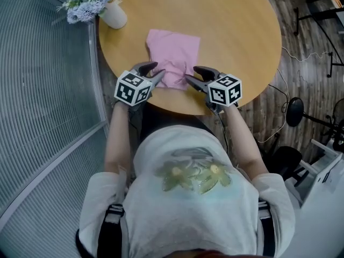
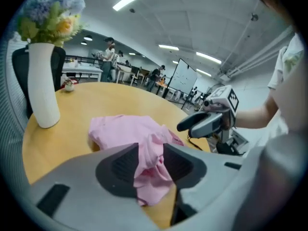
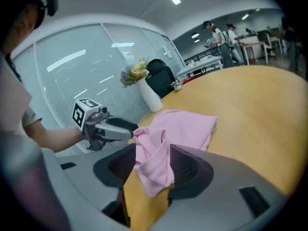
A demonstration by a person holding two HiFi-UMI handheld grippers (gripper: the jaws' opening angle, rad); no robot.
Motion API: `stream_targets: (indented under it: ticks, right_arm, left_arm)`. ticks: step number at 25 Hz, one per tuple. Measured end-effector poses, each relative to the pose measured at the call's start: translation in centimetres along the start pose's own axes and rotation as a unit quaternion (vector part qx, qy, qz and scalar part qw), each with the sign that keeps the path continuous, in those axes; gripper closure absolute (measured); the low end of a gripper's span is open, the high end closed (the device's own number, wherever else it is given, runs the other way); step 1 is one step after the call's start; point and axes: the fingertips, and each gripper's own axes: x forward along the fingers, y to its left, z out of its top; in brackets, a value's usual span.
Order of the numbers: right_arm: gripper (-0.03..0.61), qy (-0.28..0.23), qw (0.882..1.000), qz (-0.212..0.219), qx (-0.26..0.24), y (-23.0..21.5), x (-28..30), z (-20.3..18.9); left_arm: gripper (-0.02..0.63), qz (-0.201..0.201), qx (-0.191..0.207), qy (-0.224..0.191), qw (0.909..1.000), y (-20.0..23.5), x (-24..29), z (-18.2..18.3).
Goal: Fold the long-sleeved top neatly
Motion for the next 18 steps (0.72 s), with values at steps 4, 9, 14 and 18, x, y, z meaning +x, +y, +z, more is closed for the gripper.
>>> stream_targets:
  ticks: [4, 9, 14, 18]
  right_arm:
    - [0.386, 0.051, 0.998, 0.025, 0.009, 0.7, 2.5, -0.9]
    - [0.480, 0.086, 0.993, 0.056, -0.061, 4.4, 1.4, -3.9]
    - [0.477, 0.164, 0.981, 0.065, -0.076, 5.2, 2.1, -9.2]
    - [0.477, 0.136, 0.983, 0.066, -0.105, 6.0, 0.5, -6.3]
  left_arm:
    - [0.472, -0.008, 0.012, 0.049, 0.9987, -0.3, 2.2, -1.3]
    - [0.474, -0.040, 0.017, 0.070, 0.9966, -2.9, -0.3, -3.8]
    - [0.474, -0.027, 0.027, 0.130, 0.9908, -2.7, 1.0, -7.9]
    - [0.474, -0.027, 0.055, 0.097, 0.9934, -3.3, -2.1, -4.0]
